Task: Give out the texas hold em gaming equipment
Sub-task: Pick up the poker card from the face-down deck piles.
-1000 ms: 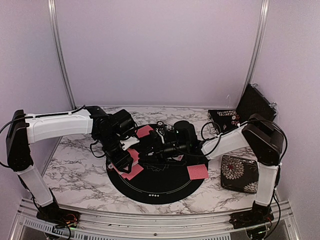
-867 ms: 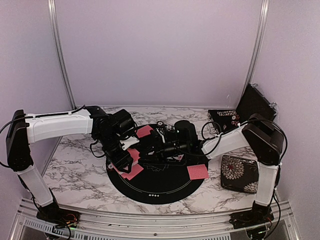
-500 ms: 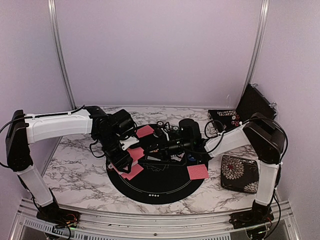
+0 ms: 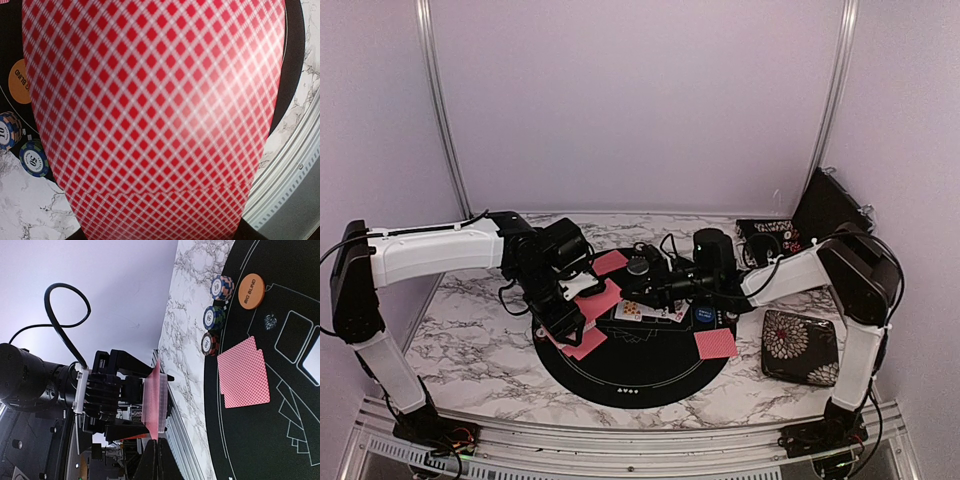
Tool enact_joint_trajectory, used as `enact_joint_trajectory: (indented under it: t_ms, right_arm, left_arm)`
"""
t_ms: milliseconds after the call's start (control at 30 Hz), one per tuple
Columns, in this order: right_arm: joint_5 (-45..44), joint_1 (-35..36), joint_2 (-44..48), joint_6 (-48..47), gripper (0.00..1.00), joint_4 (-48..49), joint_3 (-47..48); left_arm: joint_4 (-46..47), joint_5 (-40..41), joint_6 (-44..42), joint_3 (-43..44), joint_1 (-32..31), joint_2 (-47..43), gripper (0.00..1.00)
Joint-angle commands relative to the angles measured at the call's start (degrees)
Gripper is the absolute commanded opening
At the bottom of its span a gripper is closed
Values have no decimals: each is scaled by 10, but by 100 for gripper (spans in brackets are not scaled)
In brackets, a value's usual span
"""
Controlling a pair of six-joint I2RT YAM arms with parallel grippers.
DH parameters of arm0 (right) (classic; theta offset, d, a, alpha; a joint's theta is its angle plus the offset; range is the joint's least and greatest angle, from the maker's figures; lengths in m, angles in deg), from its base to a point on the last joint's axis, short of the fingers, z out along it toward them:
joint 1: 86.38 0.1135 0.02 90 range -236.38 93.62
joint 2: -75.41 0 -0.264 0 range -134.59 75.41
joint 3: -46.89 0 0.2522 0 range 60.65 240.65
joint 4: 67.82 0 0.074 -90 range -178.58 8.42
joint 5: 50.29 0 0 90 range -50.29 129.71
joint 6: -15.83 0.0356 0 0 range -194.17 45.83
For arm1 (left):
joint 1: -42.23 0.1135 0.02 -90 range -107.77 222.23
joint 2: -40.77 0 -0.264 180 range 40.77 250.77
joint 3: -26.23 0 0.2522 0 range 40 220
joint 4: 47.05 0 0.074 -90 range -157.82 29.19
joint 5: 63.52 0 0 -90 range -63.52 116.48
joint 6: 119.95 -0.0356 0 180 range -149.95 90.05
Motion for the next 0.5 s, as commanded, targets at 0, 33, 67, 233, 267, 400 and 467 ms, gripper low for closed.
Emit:
enact_joint_trajectory:
  t_ms: [0,33,67,233,267,400,467]
  right_arm:
    - [38,-23,19,-33,0,-5,-3]
    - [43,-27,20,-42,0,-12,-2]
    - [47,-33,21,-51,0,-21,-1]
    - [66,-62,16,-125,0,-89,22]
    - [70,-68,12,-153,0,-132,34]
    - [73,-81,-10,-236,0,-226,83]
    - [77,-84,-29,-268,0,-264,114]
  left_arm:
    - [7,-6,-2,-2,1,-20,55]
    - [7,-6,-2,-2,1,-21,55]
    - [7,-6,-1,-2,1,-21,55]
    - [8,-7,-1,-3,2,-22,55]
    - [7,-7,-1,-3,2,-22,55]
    - [7,-7,-2,-2,2,-22,55]
    - [7,-8,-2,-1,1,-22,55]
